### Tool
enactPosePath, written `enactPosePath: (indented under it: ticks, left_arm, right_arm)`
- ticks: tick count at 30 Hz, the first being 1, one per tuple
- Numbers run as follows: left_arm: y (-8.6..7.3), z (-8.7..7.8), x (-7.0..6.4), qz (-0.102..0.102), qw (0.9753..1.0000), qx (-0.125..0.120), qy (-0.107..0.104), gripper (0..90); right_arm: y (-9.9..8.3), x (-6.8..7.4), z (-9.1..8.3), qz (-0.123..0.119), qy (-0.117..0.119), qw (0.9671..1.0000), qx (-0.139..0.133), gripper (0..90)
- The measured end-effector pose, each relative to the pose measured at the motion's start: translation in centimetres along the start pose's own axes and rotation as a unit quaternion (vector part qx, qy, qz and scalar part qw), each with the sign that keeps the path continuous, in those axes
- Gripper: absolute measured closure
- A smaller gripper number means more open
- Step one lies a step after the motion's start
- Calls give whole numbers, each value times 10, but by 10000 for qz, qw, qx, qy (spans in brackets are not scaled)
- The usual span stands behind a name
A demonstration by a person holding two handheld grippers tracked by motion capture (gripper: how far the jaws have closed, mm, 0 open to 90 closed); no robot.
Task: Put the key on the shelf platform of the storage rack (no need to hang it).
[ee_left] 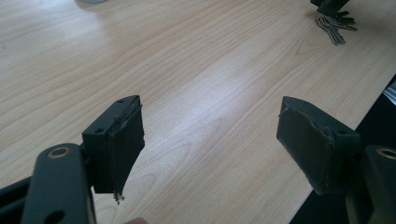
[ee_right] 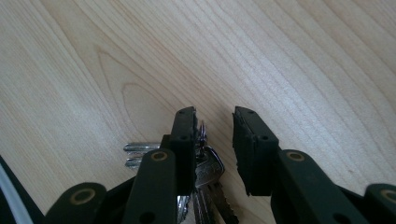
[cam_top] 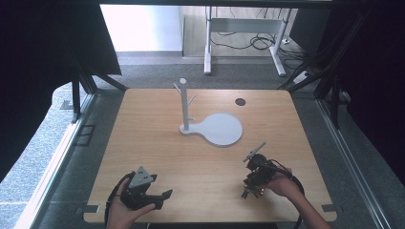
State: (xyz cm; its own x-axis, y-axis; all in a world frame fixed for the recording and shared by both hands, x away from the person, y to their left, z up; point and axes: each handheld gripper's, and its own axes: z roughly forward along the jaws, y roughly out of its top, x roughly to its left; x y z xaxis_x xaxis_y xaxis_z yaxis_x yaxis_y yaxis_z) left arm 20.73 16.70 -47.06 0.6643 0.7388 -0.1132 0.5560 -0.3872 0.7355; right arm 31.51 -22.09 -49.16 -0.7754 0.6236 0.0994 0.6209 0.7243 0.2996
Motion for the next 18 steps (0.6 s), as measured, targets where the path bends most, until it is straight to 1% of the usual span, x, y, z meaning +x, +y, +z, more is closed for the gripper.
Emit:
enactPosePath:
  ticks: [10,18]
  left_arm:
    - [0,1,0,18,10000,24,-2,235]
    - [0,-1,0,-3,10000,0,7,235]
  right_arm:
    - [0,-2,3,82,106,9999,93,767]
    - [2,-2,5,129,173,9996,162,857]
